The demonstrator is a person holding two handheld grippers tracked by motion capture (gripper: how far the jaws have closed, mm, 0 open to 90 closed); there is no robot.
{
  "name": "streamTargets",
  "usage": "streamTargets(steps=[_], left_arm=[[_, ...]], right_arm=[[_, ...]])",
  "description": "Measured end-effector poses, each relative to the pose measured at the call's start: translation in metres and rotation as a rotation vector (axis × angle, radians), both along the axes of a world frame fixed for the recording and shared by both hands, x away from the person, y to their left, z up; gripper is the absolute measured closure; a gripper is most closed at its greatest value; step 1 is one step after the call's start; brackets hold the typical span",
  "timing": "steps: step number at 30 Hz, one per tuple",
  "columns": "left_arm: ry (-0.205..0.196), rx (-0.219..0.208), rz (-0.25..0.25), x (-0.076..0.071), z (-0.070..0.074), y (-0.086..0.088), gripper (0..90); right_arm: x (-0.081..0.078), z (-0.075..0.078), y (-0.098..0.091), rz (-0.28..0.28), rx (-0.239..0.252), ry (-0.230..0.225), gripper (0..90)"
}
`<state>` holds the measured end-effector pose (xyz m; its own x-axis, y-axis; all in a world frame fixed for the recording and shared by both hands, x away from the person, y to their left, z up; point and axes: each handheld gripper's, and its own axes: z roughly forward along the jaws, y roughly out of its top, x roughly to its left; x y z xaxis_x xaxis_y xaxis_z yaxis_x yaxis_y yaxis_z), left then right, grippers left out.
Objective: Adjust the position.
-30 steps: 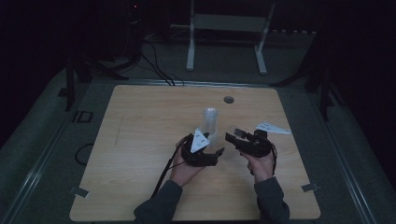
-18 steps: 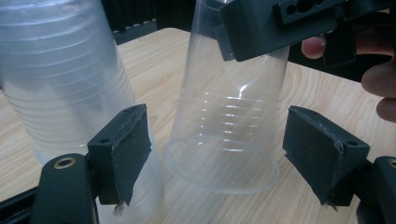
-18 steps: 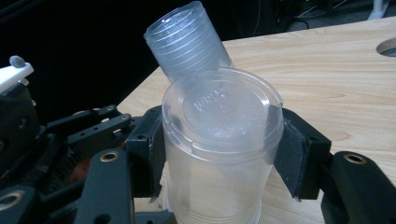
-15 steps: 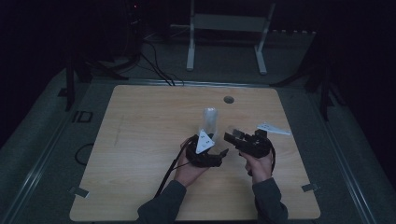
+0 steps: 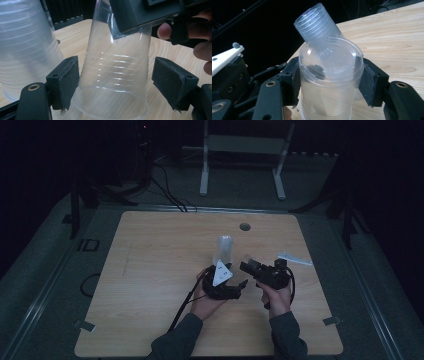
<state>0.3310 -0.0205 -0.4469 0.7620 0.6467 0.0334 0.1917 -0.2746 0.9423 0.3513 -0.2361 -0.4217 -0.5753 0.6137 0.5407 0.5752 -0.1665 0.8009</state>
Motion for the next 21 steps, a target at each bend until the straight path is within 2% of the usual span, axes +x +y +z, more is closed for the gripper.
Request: streamTargets(steps=[3, 9, 21], left_arm=[[0.001, -0.006, 0.001, 0.0003, -0.0007, -0.0005, 21.8], [0.013, -0.012, 0.008, 0.0028, -0.003, 0.0, 21.8], [0.024, -0.013, 0.015, 0.0052, -0.0057, -0.0013, 21.9]], right_arm=[[0.0001, -0.0007, -0.0008, 0.0, 0.008, 0.003, 41.3], [0.001, -0.0029, -0.0034, 0.012, 0.055, 0.022, 41.4], [0.0019, -0.0039, -0.0043, 0.029, 0.085, 0.037, 41.5]])
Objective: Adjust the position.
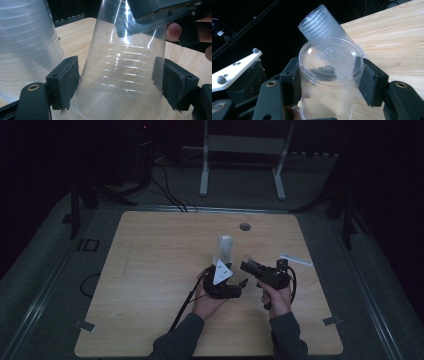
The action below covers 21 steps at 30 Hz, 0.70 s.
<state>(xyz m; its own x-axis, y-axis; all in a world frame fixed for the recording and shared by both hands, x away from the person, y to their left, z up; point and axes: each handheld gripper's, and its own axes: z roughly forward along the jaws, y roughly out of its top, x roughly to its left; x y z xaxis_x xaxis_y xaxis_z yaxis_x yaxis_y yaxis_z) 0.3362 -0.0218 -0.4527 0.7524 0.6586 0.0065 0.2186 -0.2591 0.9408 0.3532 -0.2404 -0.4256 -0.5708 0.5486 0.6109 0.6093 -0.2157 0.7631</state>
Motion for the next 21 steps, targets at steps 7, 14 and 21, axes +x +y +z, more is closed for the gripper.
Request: streamTargets(steps=[7, 14, 21], left_arm=[[0.002, 0.002, -0.004, -0.0002, -0.0005, -0.0005, 23.5], [-0.013, 0.01, -0.01, -0.0034, 0.0005, -0.0013, 27.5], [-0.017, 0.01, -0.016, -0.0042, 0.0018, -0.0006, 29.0]], right_arm=[[0.0009, -0.0011, -0.0012, 0.004, 0.013, 0.01, 41.6], [0.0017, -0.0023, -0.0014, 0.007, 0.014, 0.018, 39.2], [0.0017, -0.0009, -0.0002, 0.033, -0.005, 0.017, 34.7]])
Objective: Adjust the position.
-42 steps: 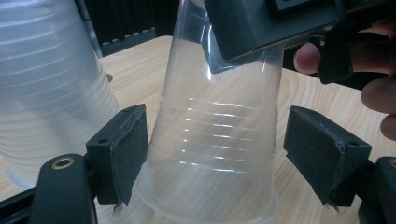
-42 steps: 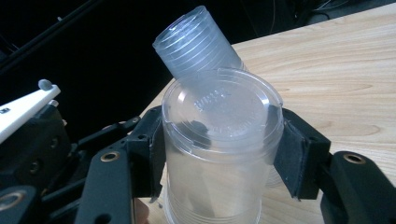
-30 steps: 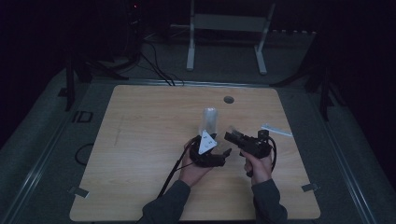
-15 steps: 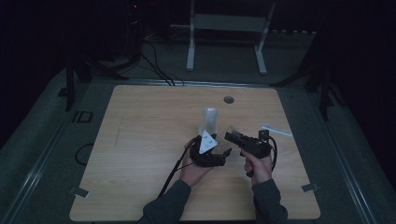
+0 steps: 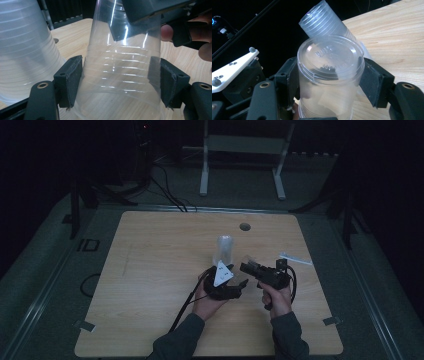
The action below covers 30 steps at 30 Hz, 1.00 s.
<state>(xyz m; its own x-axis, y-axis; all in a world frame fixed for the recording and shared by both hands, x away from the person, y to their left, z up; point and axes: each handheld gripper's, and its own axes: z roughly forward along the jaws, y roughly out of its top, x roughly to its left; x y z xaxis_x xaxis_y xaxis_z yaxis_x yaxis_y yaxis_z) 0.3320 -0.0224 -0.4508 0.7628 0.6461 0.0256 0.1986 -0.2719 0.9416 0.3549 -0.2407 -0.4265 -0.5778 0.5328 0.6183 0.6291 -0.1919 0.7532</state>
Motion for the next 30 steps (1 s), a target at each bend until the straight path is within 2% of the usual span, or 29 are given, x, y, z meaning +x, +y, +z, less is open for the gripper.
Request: streamTargets(steps=[5, 13, 30], left_arm=[[0.005, 0.002, -0.001, 0.001, 0.001, 0.002, 29.1], [0.013, -0.004, -0.006, 0.003, 0.003, 0.008, 29.1], [0.034, -0.01, -0.037, 0.007, 0.007, 0.02, 29.1]], right_arm=[[-0.001, 0.0, 0.002, 0.017, -0.019, 0.001, 32.2], [-0.005, 0.004, -0.001, 0.04, -0.036, -0.022, 31.3], [-0.009, 0.007, -0.012, 0.045, -0.069, -0.044, 32.8]])
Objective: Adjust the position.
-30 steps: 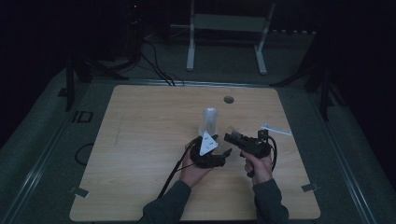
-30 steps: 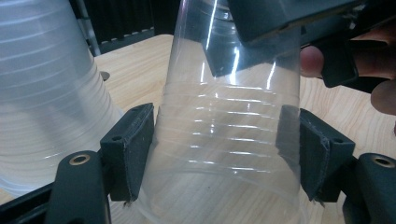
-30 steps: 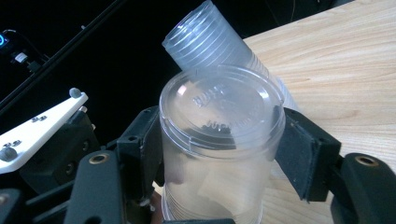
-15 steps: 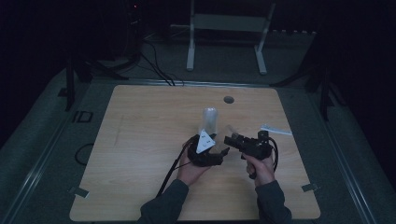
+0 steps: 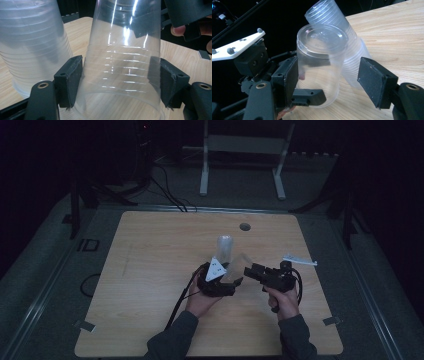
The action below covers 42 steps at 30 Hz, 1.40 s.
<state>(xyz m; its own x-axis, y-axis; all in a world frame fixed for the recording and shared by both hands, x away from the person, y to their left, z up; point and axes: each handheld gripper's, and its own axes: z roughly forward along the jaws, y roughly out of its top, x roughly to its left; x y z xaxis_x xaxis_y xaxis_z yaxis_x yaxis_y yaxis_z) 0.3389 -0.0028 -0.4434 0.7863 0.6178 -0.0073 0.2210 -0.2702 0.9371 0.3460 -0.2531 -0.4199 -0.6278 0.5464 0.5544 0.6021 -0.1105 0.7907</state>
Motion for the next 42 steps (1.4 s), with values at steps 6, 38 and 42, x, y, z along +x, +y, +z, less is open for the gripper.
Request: streamTargets(steps=[6, 38, 42], left_arm=[[0.001, 0.001, -0.012, 0.001, 0.003, 0.004, 29.1], [0.016, 0.009, -0.079, 0.006, 0.017, 0.024, 29.2], [0.026, 0.011, -0.086, 0.007, 0.018, 0.025, 29.4]], right_arm=[[-0.001, 0.002, -0.005, -0.001, -0.032, -0.007, 33.7], [-0.004, 0.018, -0.011, 0.048, -0.28, -0.087, 35.5], [-0.004, 0.019, -0.009, 0.056, -0.305, -0.096, 35.4]])
